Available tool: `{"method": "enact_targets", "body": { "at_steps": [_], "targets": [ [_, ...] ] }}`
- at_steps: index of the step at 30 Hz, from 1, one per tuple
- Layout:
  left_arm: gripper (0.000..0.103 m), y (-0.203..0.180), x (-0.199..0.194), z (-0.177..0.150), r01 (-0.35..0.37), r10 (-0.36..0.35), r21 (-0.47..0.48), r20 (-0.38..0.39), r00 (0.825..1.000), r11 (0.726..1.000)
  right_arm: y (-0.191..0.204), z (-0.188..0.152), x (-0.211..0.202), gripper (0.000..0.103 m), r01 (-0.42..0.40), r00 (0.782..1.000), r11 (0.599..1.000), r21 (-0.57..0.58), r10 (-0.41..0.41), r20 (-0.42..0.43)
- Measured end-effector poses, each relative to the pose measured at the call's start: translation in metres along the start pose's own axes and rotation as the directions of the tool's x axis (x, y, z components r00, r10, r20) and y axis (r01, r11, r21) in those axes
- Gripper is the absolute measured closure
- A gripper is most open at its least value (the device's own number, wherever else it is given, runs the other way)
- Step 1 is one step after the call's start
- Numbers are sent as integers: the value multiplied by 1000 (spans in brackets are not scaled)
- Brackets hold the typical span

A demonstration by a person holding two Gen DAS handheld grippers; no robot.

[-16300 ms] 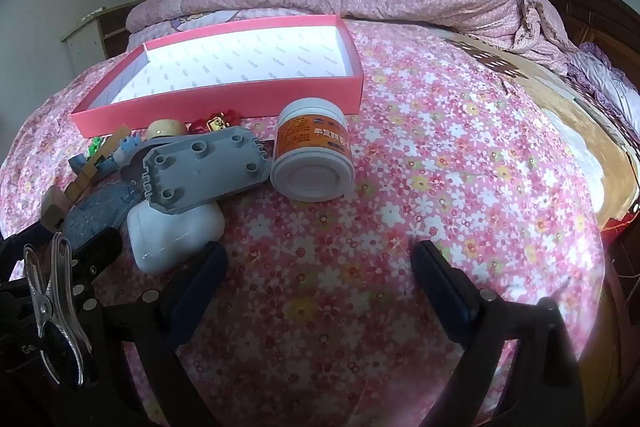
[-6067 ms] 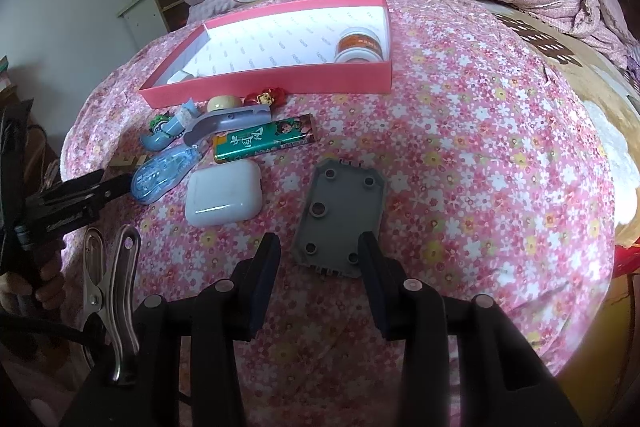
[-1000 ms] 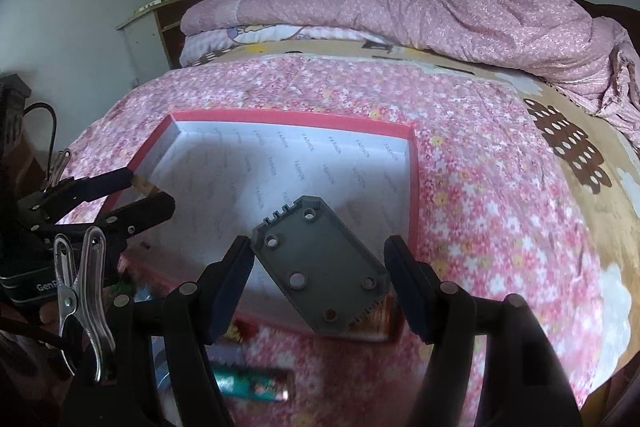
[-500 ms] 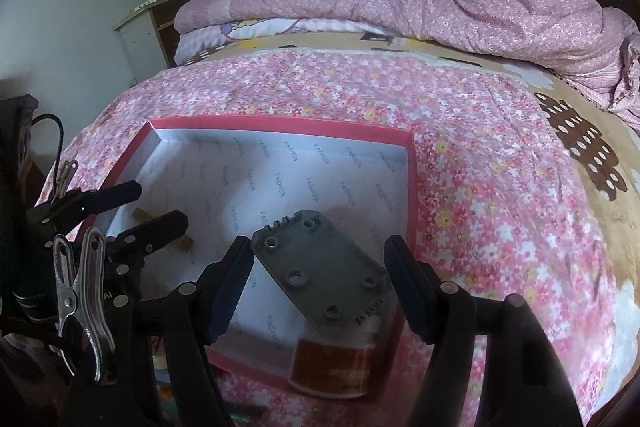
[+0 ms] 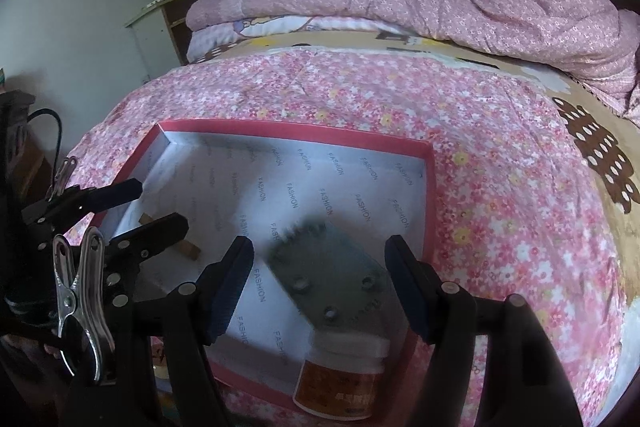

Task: Organize rigid objects
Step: 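Carry the stick into the tray with the left gripper while the right carries the grey plate there, then open both grippers to release the stick and plate in the tray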

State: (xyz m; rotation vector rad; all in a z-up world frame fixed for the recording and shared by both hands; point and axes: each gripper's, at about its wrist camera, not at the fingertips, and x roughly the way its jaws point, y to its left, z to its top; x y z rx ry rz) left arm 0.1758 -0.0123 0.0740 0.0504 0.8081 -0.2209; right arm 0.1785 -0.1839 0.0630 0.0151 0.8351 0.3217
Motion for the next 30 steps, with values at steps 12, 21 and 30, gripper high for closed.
{"method": "enact_targets", "body": {
  "at_steps": [12, 21, 30],
  "targets": [
    [22, 5, -26, -17, 14, -14, 19, 17, 1000, 1000, 18, -13, -25, 33, 26, 1000, 1000, 9, -26, 10],
    [22, 7, -57, -37, -3, 3, -9, 28, 1000, 1000, 25, -43, -46, 33, 1, 1000, 999, 40, -1, 14],
    [22, 4, -79, -60, 13, -13, -27, 21, 1000, 1000, 20, -74, -69, 33, -9, 1000, 995, 97, 7, 17]
  ]
}}
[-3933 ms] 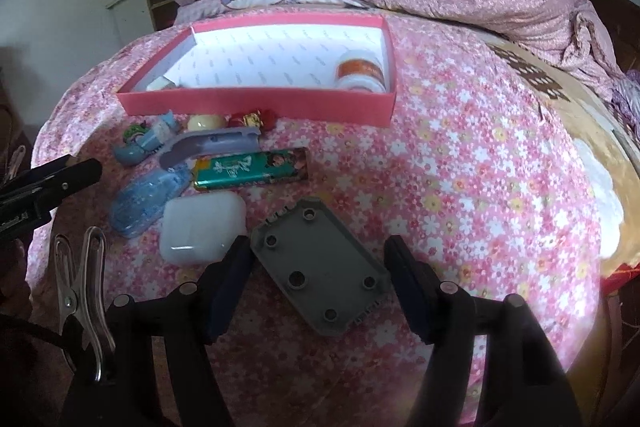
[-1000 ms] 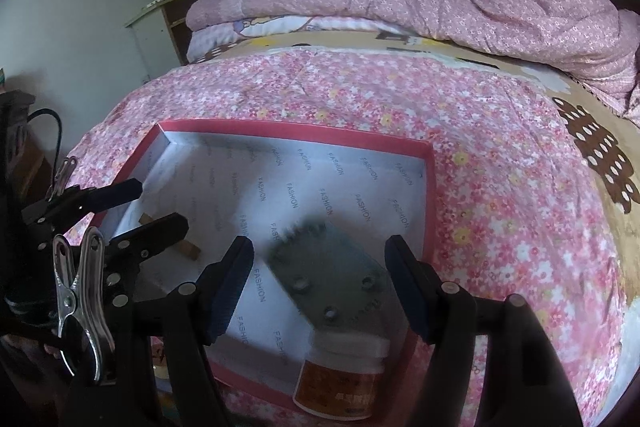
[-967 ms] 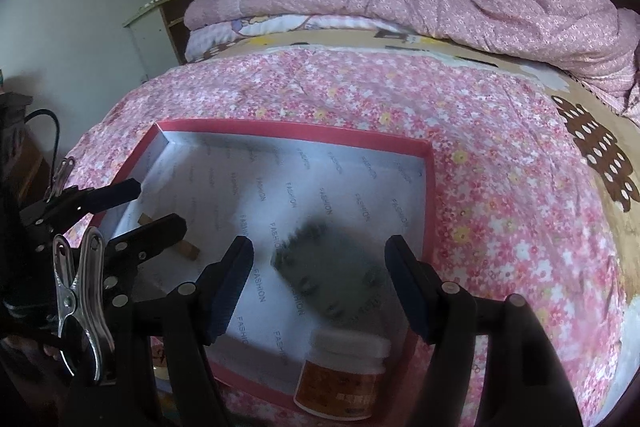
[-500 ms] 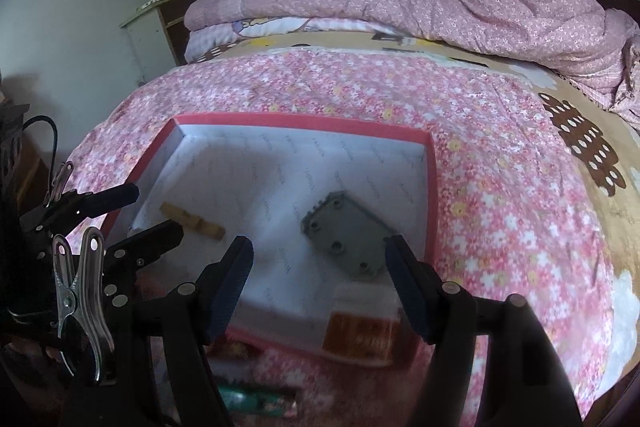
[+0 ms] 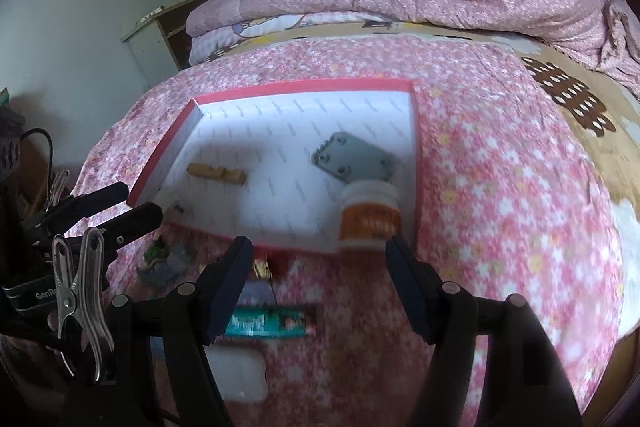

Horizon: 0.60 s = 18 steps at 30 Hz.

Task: Organize rigid objects
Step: 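Open both grippers to release the stick and plate in the tray, then grasp the white earbud case with the right gripper and lift it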

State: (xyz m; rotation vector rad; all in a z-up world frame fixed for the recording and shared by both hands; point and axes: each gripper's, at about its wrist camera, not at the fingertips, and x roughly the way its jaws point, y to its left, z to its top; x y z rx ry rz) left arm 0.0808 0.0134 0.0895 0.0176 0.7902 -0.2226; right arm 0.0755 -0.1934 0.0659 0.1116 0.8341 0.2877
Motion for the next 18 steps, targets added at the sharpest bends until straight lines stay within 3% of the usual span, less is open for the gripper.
{"method": "enact_targets", "body": {
  "at_steps": [9, 18],
  "targets": [
    [22, 3, -13, -26, 1, -1, -13, -31, 1000, 1000, 6, -30, -9, 33, -12, 999, 1000, 8, 13, -38],
    [22, 3, -17, -48, -15, 15, -8, -58, 998, 1000, 34, -64, -6, 33, -21, 994, 998, -63, 14, -112]
  ]
}}
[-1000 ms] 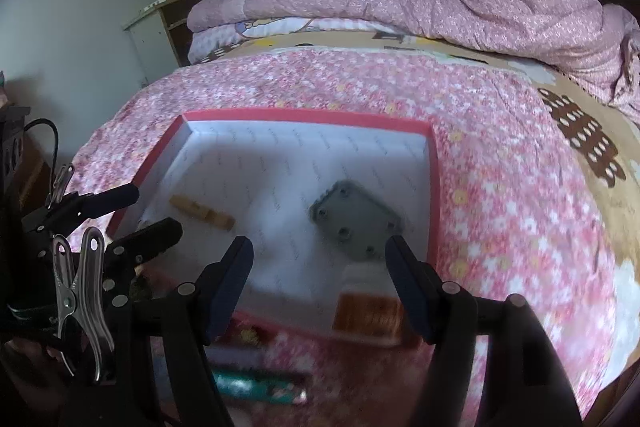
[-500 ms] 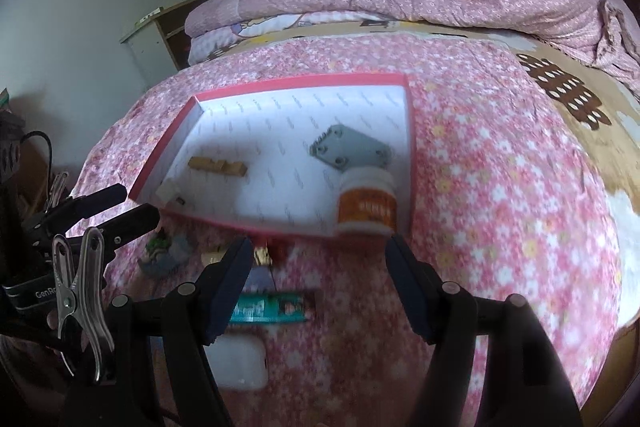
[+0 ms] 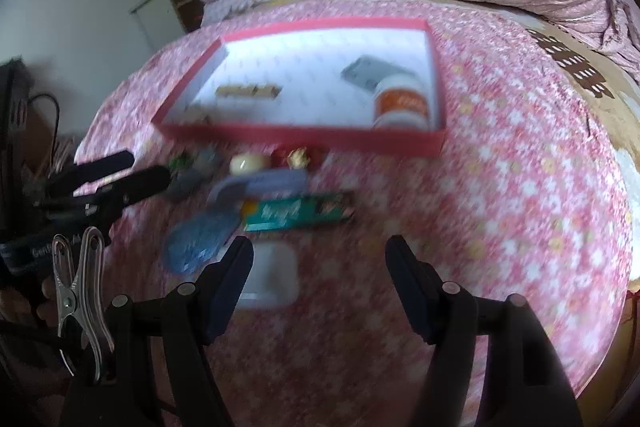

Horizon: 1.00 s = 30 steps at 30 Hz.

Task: Organize rigid objects
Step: 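Grasp the white earbud case with the right gripper and lift it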

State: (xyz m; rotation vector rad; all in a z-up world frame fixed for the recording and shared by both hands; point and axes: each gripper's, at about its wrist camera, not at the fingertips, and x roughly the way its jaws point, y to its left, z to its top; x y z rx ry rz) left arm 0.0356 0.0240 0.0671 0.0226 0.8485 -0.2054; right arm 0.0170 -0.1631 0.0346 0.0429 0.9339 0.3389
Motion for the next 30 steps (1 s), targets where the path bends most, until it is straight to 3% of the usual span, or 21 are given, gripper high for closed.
{"method": "enact_targets", "body": {
  "at_steps": [6, 11, 17, 20, 30],
  "targets": [
    [22, 7, -3, -12, -1, 1, -16, -12, 1000, 1000, 29, -10, 9, 33, 28, 999, 994, -105, -30, -14],
    [22, 15, -6, -21, 2, -3, -26, -12, 1000, 1000, 34, -11, 17, 33, 36, 999, 993, -111, -40, -33],
    [22, 20, -7, -29, 34, -35, -44, -13, 999, 998, 31, -13, 22, 34, 35, 998, 995, -96, -39, -40],
    [22, 16, -8, -30, 38, -38, -29, -13, 999, 999, 30, -14, 21, 46, 44, 998, 994, -101, -47, -31],
    [22, -10, -1, -35, 67, -65, 63, -35, 997, 996, -4, -15, 10, 46, 82, 996, 997, 6, -81, -21]
  ]
}}
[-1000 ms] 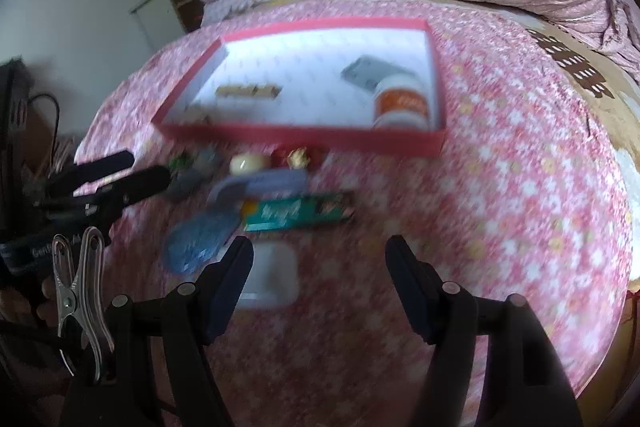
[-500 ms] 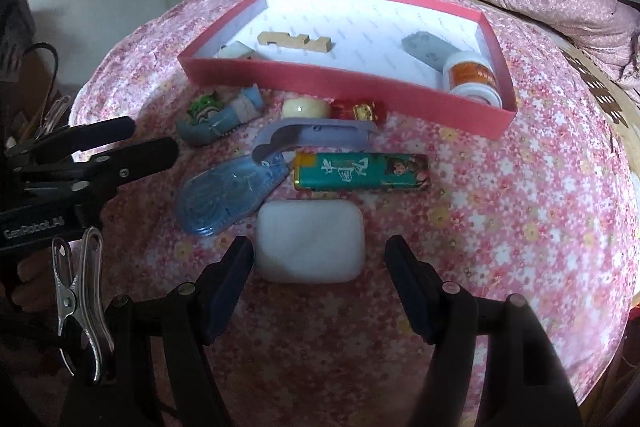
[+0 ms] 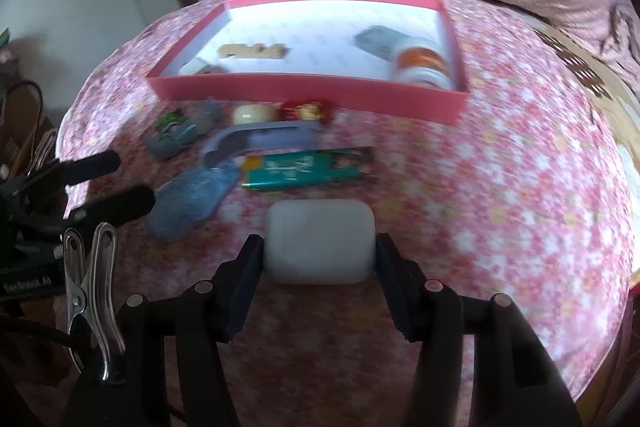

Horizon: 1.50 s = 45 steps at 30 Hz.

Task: Organize rigid objects
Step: 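Grasp the white earbud case with the right gripper and lift it, then grasp the blue tape dispenser with the left gripper and lift it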

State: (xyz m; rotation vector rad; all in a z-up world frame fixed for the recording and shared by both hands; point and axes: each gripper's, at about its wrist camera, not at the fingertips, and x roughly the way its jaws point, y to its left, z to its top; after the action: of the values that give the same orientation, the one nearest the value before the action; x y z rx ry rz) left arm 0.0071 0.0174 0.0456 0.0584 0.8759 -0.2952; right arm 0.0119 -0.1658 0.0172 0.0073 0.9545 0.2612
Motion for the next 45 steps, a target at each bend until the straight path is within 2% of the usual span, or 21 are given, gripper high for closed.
{"method": "enact_targets", "body": {
  "at_steps": [7, 11, 14, 19, 22, 25, 27, 33, 35, 37, 40, 45],
  "targets": [
    [22, -20, 12, -2, -26, 26, 75, -4, 1000, 997, -23, -9, -7, 46, 39, 999, 999, 36, -39, 9],
    [23, -30, 22, -2, -26, 28, 114, -11, 1000, 993, -22, -11, -7, 46, 53, 998, 998, 31, -53, 21],
    [28, -34, 29, -3, -35, 39, 122, -30, 999, 992, -18, -12, -6, 46, 72, 997, 997, 20, -73, 28],
    [28, -38, 32, -4, -66, 70, 124, -28, 997, 990, -19, -15, -5, 45, 69, 997, 997, 18, -70, 41],
    [28, -39, 32, -4, -69, 73, 124, -24, 997, 990, -17, -15, -5, 41, 68, 997, 998, 14, -68, 46],
    [40, -42, 31, -5, -70, 72, 140, -6, 997, 988, -15, -16, -4, 37, 67, 996, 998, 18, -68, 53],
    [53, -45, 30, -5, -57, 58, 155, -3, 998, 986, -15, -17, -4, 33, 63, 996, 998, 23, -65, 63],
    [54, -43, 24, -7, -20, 21, 153, -5, 1000, 988, -15, -16, -5, 32, 56, 996, 998, 26, -58, 71],
    [60, -39, 19, -8, 2, -2, 140, -4, 1000, 990, -17, -17, -5, 32, 42, 996, 999, 33, -45, 74],
    [60, -36, 14, -7, 24, -24, 121, -2, 1000, 992, -18, -17, -6, 33, 42, 996, 998, 38, -45, 76],
    [60, -30, 6, -4, 31, -32, 101, 13, 999, 994, -18, -17, -7, 46, 77, 994, 996, 37, -80, 80],
    [60, -26, -5, -1, 38, -42, 88, 41, 998, 995, -24, -19, -10, 46, 32, 995, 997, 74, -39, 92]
  ]
}}
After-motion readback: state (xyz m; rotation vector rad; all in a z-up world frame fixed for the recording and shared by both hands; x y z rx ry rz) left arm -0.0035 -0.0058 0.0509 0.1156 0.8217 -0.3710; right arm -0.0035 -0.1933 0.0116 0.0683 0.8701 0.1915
